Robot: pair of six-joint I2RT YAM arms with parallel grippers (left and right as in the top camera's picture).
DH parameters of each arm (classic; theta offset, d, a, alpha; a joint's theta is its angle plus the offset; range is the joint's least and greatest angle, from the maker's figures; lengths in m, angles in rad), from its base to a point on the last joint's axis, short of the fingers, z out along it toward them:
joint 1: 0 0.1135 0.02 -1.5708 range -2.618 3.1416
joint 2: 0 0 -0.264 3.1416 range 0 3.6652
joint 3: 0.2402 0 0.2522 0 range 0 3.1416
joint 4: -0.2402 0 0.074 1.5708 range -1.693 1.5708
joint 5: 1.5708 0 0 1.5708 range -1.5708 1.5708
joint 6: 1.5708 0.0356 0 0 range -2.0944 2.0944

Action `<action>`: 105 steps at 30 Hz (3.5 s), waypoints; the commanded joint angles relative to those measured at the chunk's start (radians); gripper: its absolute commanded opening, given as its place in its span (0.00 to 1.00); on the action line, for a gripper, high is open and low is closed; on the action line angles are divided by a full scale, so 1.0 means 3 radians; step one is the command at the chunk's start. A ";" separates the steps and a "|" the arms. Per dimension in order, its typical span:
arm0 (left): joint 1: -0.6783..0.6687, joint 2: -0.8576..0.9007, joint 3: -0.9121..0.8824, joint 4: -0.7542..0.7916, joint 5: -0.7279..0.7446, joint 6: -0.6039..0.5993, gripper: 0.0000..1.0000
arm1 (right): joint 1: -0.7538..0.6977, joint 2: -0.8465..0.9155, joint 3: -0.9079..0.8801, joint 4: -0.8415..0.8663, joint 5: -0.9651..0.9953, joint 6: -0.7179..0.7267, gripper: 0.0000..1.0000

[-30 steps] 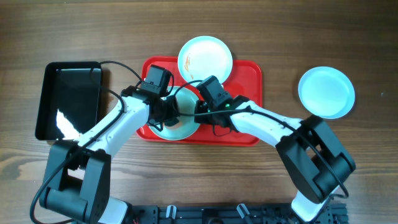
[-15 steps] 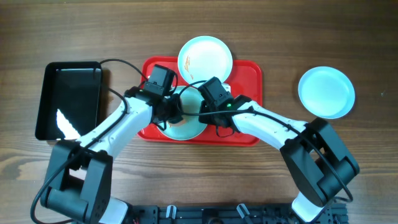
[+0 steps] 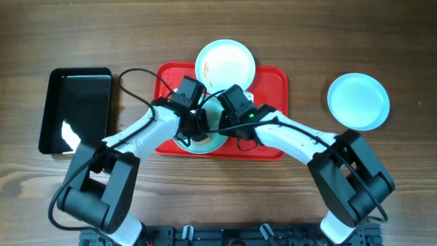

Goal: Clean dirty plates on tray and stack at the side

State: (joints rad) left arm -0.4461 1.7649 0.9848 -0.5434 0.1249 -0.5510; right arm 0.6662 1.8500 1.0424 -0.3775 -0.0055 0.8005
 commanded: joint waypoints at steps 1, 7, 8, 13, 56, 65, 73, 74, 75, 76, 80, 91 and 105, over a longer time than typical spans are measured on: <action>-0.0003 0.0169 -0.0023 -0.0025 -0.0142 -0.0010 0.04 | -0.0011 -0.0033 -0.0033 -0.0051 0.0170 0.0033 0.04; -0.0003 0.0178 -0.0023 -0.0224 -0.1054 -0.0011 0.04 | -0.0011 -0.0033 -0.0033 -0.0083 0.0202 0.0036 0.04; -0.0003 0.0178 -0.0023 -0.0267 -0.1212 -0.0011 0.04 | -0.0011 -0.0033 -0.0033 -0.0088 0.0210 0.0036 0.05; 0.0004 0.0178 -0.0023 -0.0370 -0.1617 -0.0011 0.04 | -0.0011 -0.0033 -0.0033 -0.0090 0.0209 0.0036 0.04; 0.0187 0.0178 -0.0023 0.0352 -0.0591 -0.0135 0.04 | -0.0011 -0.0033 -0.0033 -0.0097 0.0206 0.0038 0.04; 0.0418 0.0178 -0.0023 0.0223 -0.0797 -0.0109 0.04 | -0.0011 -0.0033 -0.0033 -0.0100 0.0207 0.0037 0.04; 0.0497 0.0070 -0.0019 -0.0047 -0.1191 -0.0488 0.04 | -0.0011 -0.0033 -0.0033 -0.0102 0.0212 0.0041 0.04; 0.0496 0.0027 -0.0019 -0.0066 -0.1193 -0.0488 0.04 | -0.0011 -0.0033 -0.0033 -0.0103 0.0221 0.0047 0.04; 0.0496 -0.0037 -0.0019 -0.0097 -0.1193 -0.0490 0.04 | -0.0011 -0.0033 -0.0034 -0.0103 0.0223 0.0046 0.04; 0.0496 -0.0083 -0.0018 -0.0122 -0.1194 -0.0506 0.04 | -0.0013 -0.0033 -0.0033 -0.0103 0.0221 0.0047 0.04; 0.0497 -0.0348 -0.0019 -0.0189 -0.1194 -0.0573 0.04 | -0.0013 -0.0033 -0.0033 -0.0103 0.0223 0.0048 0.04; 0.0496 -0.0816 -0.0019 -0.0188 -0.1043 -0.0567 0.04 | -0.0011 -0.0033 -0.0033 -0.0104 0.0220 0.0047 0.04; 0.0506 -0.0926 -0.0015 -0.0098 0.0088 -0.0182 0.04 | -0.0013 -0.0033 -0.0034 -0.0104 0.0233 0.0047 0.04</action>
State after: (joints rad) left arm -0.2989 1.5215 0.9859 -0.5766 0.0540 -0.6483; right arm 0.6708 1.8397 1.0412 -0.3988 0.0238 0.8143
